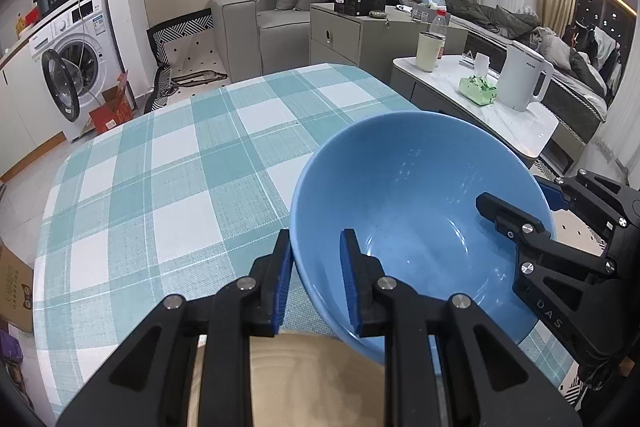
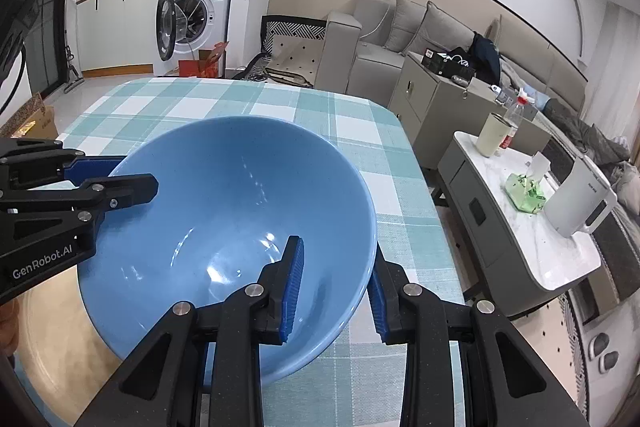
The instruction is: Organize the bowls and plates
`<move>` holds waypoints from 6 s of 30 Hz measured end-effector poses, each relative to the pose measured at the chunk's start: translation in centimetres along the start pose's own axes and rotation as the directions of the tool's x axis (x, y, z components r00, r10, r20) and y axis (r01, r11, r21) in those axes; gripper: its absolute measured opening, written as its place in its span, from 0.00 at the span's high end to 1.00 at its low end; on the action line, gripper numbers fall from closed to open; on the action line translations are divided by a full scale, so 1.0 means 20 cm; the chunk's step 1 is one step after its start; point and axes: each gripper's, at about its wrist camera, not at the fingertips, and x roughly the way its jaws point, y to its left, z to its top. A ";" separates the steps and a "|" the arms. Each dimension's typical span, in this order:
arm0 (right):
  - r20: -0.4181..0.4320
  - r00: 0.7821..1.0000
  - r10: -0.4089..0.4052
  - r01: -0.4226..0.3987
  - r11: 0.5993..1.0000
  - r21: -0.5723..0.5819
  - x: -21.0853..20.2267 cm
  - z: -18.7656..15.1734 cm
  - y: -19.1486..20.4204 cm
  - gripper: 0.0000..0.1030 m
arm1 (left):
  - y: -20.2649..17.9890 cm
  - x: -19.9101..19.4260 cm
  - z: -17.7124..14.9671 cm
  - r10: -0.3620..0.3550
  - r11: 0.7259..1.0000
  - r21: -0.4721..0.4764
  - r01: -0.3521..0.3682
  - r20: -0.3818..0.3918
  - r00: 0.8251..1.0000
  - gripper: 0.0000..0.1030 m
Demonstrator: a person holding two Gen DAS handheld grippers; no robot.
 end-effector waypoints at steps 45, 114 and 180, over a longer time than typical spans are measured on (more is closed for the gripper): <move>0.197 0.951 0.240 -0.250 0.968 0.028 -0.32 -0.05 -0.10 0.01 | 0.08 -0.42 -0.12 0.103 0.995 -0.015 -0.103 0.260 0.960 0.00; 0.388 0.840 0.379 -0.414 0.910 0.009 -0.74 -0.58 0.02 0.01 | 0.05 -0.77 -0.94 0.218 0.974 -0.147 -0.171 0.407 0.887 0.00; 0.389 0.817 0.426 -0.416 0.902 -0.112 -0.77 -0.76 0.22 0.01 | -0.02 -0.73 -1.08 0.213 0.975 -0.146 -0.167 0.408 0.888 0.00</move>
